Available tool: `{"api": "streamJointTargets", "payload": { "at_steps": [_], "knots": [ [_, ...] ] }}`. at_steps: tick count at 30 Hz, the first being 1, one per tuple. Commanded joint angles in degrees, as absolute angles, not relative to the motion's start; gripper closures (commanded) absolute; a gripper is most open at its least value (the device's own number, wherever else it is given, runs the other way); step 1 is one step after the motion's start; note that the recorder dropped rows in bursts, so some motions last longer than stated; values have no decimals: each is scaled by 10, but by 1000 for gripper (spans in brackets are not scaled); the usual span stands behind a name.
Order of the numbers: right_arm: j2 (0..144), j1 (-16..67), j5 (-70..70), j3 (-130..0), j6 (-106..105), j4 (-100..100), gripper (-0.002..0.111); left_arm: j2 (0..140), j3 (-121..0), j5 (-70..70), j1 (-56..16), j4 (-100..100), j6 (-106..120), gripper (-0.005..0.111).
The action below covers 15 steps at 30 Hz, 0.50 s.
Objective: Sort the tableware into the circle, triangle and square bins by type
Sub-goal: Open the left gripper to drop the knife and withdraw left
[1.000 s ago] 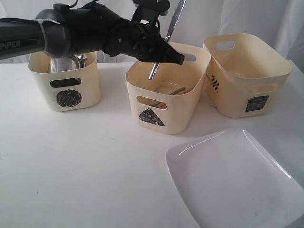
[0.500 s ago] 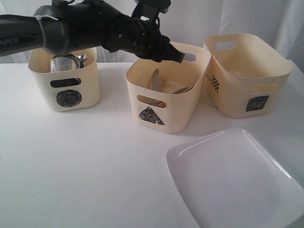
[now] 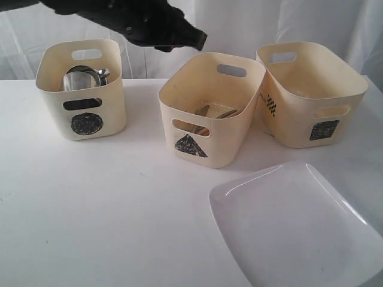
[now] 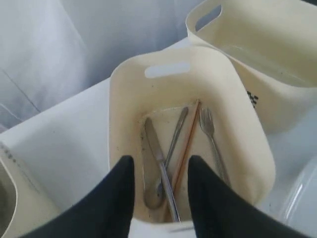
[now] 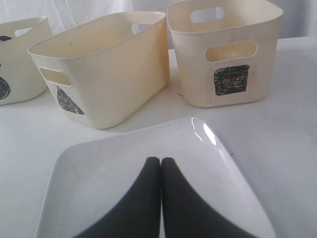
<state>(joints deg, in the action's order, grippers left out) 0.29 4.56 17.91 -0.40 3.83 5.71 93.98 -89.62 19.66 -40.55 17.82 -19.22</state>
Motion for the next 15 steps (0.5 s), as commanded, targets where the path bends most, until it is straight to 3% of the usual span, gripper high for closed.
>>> {"api": "streamJointTargets", "payload": {
  "at_steps": [1,15],
  "knots": [
    [0,47,171,0,36,58,108,850,-796,186,-407,168,-192,65],
    [0,47,171,0,36,58,108,517,-478,132,-407,140,-196,65]
  ]
}}
